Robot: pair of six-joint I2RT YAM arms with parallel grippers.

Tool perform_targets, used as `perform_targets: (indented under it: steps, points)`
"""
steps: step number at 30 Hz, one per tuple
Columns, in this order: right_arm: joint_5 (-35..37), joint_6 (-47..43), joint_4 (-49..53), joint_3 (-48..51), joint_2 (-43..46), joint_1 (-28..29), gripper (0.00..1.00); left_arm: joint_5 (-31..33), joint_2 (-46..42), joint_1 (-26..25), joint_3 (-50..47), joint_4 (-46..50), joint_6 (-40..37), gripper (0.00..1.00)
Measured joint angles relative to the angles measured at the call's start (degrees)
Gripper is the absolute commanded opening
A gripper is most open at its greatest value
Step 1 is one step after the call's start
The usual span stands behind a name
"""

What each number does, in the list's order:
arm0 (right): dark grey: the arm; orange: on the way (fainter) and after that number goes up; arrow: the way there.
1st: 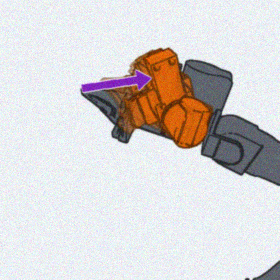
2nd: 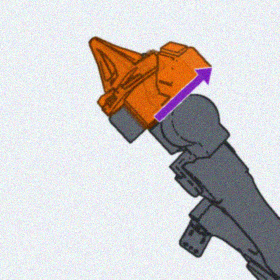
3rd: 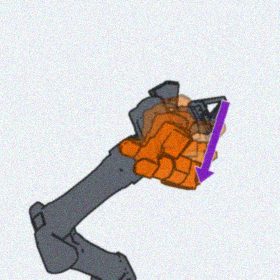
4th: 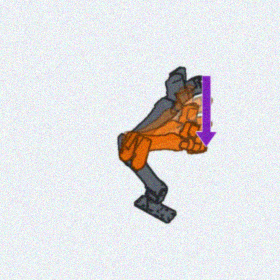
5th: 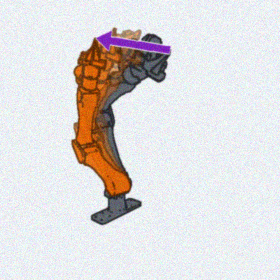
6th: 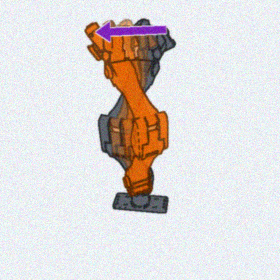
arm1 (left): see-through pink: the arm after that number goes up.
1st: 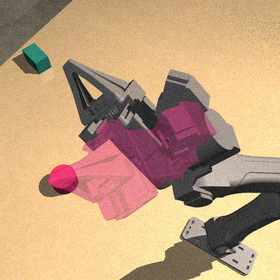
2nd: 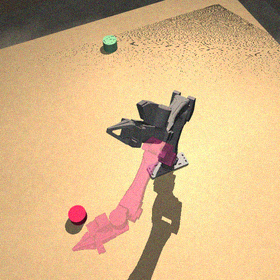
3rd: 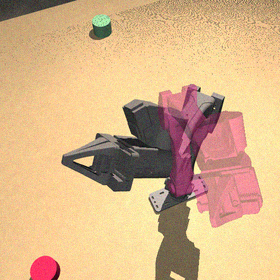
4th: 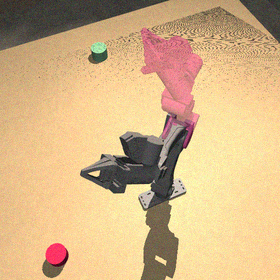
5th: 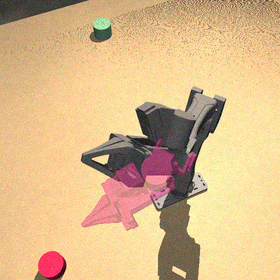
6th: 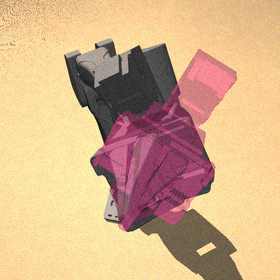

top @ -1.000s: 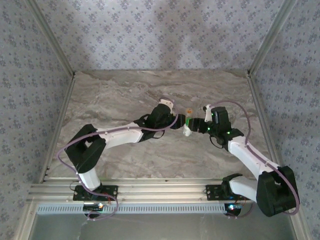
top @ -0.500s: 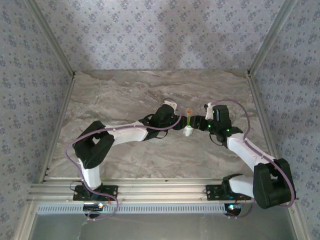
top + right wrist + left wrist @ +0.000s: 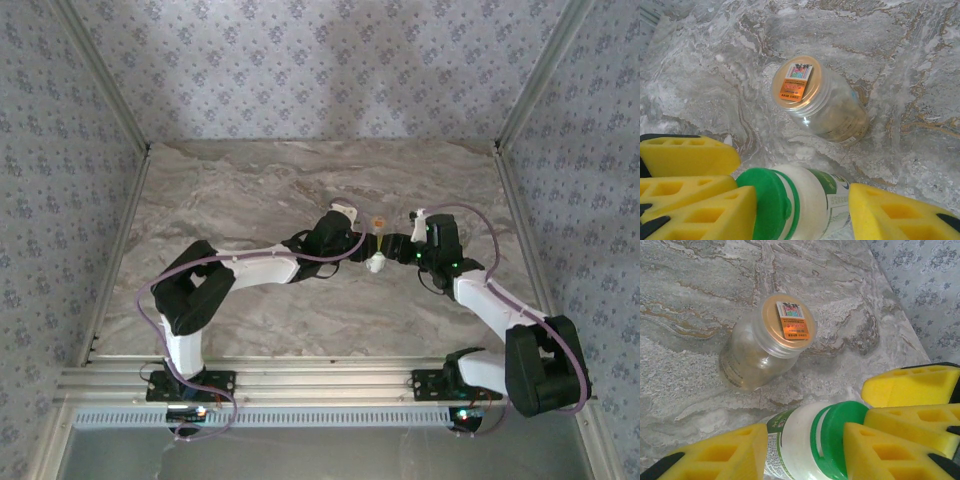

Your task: Sort the pills into containers

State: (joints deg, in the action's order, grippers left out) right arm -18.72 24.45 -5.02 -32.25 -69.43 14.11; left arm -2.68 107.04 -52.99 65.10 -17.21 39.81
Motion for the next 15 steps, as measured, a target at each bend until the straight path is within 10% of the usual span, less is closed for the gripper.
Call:
perform_targets:
  steps: [15]
  points:
    - [2.5, 2.4, -8.6, 5.1, 1.3, 1.4, 0.41, 3.0, 1.1, -1.8, -1.2, -4.4, 3.4, 0.31]
